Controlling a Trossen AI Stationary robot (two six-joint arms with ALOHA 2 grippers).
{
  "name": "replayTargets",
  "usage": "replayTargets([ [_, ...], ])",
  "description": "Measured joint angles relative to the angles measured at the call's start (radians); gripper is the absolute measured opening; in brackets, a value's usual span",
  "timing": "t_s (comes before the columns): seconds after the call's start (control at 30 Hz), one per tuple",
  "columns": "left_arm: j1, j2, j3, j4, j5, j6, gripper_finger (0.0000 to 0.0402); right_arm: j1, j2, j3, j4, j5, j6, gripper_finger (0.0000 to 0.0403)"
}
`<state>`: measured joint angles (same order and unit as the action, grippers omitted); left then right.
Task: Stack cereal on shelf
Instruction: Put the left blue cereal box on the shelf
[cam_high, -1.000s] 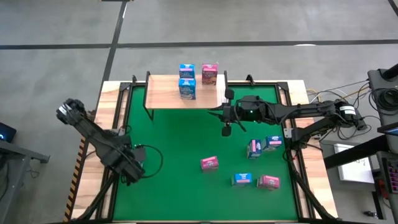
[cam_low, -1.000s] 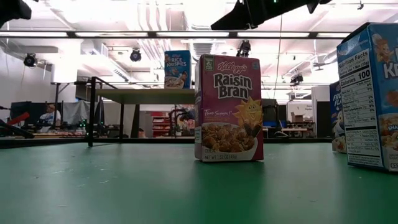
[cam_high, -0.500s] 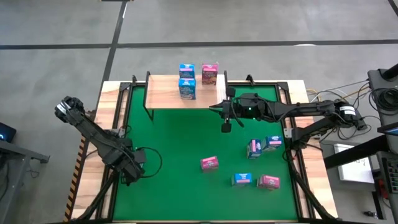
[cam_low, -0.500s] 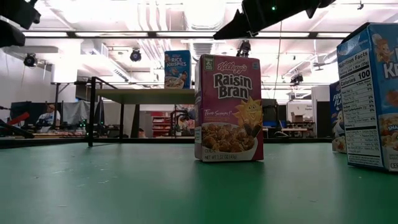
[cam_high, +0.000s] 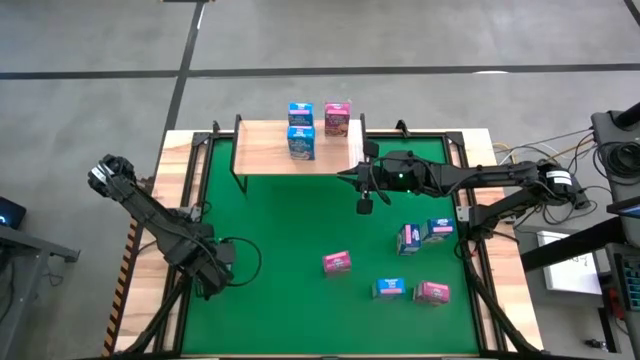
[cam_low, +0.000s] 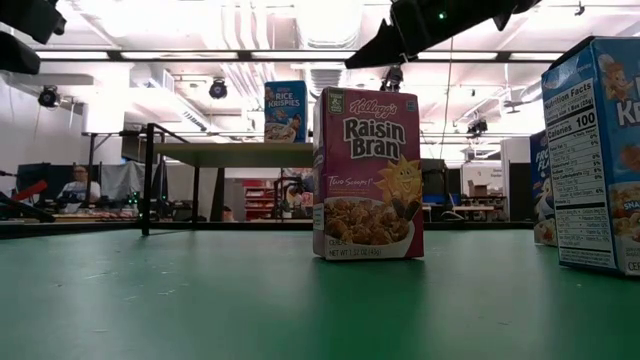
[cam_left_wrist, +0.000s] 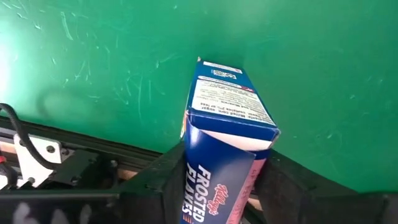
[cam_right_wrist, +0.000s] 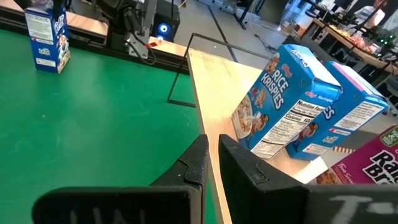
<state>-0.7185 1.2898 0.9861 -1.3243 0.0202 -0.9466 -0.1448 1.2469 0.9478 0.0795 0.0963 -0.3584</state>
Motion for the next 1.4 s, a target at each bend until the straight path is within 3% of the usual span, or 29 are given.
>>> replayTargets([
  [0.2, 0.003, 0.001, 0.021, 0.041, 0.035, -0.031, 0.0142, 0.0, 0.0, 0.0, -0.04, 0.001, 0.001, 0.0027],
  [0.37, 0.046, 0.023, 0.126, 0.04, -0.007, -0.034, 0.0143, 0.0, -0.009, 0.0, -0.084, 0.001, -0.006, 0.0027],
  [0.5, 0.087, 0.057, 0.245, 0.013, -0.099, 0.013, 0.0144, 0.0, -0.013, 0.0, -0.087, 0.001, -0.013, 0.0027],
  [0.83, 0.198, 0.141, 0.588, -0.206, -0.457, 0.267, 0.0144, 0.0, -0.014, 0.0, -0.101, 0.0, -0.035, 0.0027],
  [1.03, 0.353, 0.163, 0.756, -0.246, -0.556, 0.506, 0.0144, 0.0, -0.014, 0.0, -0.097, -0.001, -0.049, 0.0027],
  [1.27, 0.625, 0.158, 0.851, -0.247, -0.558, 0.831, 0.0144, 0.0, -0.014, 0.0, -0.096, -0.016, -0.05, 0.0027],
  [1.4, 0.795, 0.156, 0.874, -0.247, -0.5, 0.985, 0.0144, 0.0, -0.014, 0.0, -0.096, -0.058, -0.053, 0.0027],
])
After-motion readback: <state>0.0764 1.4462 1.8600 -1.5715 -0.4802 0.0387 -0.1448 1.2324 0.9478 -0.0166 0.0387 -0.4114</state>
